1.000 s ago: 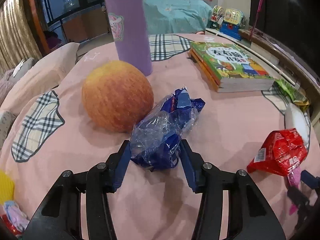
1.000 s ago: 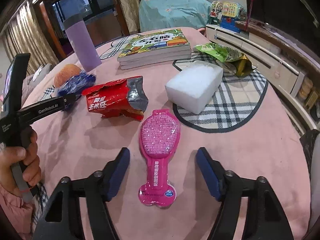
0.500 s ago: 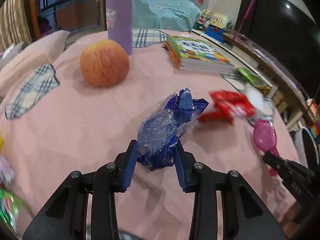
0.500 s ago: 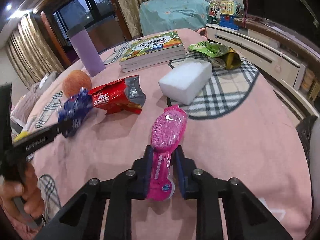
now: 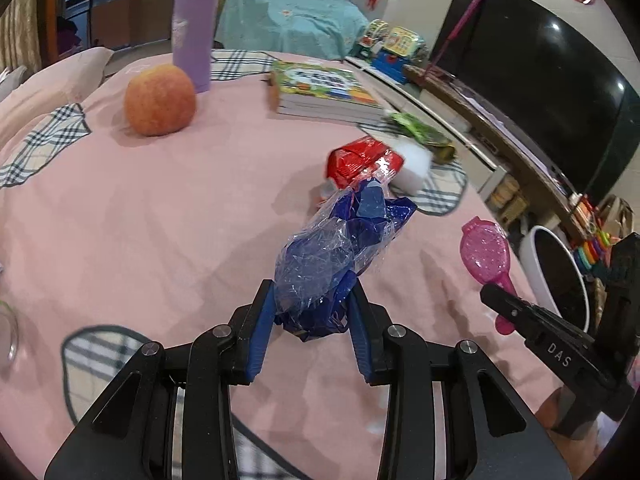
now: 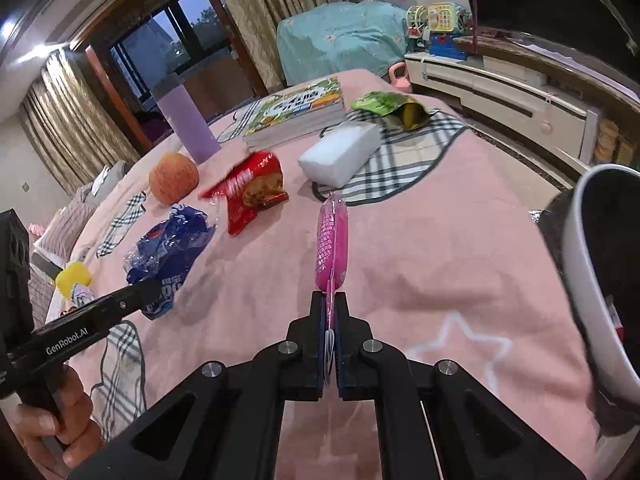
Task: Collect trash
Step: 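Carry the blue bag and pink brush over the trash bin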
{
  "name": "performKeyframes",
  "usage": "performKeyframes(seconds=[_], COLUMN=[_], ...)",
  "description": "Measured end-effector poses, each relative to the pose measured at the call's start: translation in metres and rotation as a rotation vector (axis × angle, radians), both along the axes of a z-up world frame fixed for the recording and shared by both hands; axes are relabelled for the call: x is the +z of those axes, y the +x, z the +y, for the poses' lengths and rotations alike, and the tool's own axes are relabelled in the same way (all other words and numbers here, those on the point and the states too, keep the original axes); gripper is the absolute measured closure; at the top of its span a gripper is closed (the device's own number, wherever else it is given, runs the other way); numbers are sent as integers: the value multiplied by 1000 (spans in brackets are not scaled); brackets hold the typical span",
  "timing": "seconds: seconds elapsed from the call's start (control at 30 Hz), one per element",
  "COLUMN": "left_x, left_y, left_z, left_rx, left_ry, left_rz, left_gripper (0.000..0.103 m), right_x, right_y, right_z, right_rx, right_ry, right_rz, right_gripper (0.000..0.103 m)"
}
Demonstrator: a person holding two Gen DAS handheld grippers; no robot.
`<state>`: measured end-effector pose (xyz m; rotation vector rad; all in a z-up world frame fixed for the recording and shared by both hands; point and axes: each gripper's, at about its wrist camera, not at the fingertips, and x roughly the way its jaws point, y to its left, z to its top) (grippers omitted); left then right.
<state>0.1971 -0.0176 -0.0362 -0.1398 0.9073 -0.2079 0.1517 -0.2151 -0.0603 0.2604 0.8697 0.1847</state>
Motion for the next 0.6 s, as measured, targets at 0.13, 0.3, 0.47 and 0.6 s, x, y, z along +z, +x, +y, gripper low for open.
performKeyframes(seconds=[0.13, 0.3, 0.47, 0.6], left_x=[1, 3, 6, 9], left_y=[-10, -15, -21, -25], left_z=[-19, -42, -62, -77], left_rx=[-37, -79, -116, -147], left_ry=[-4, -3, -3, 0], left_rz=[3, 4, 0, -6], left_gripper=[69, 69, 69, 69], right_x=[4, 7, 10, 16], right_y=[-13, -27, -43, -55], right_z=[-9, -25, -46, -60], right_rx=[-11, -42, -84, -114], right_ry=[3, 15, 22, 24], right_rz=[-11, -19, -33, -50], right_gripper=[100, 100, 100, 100])
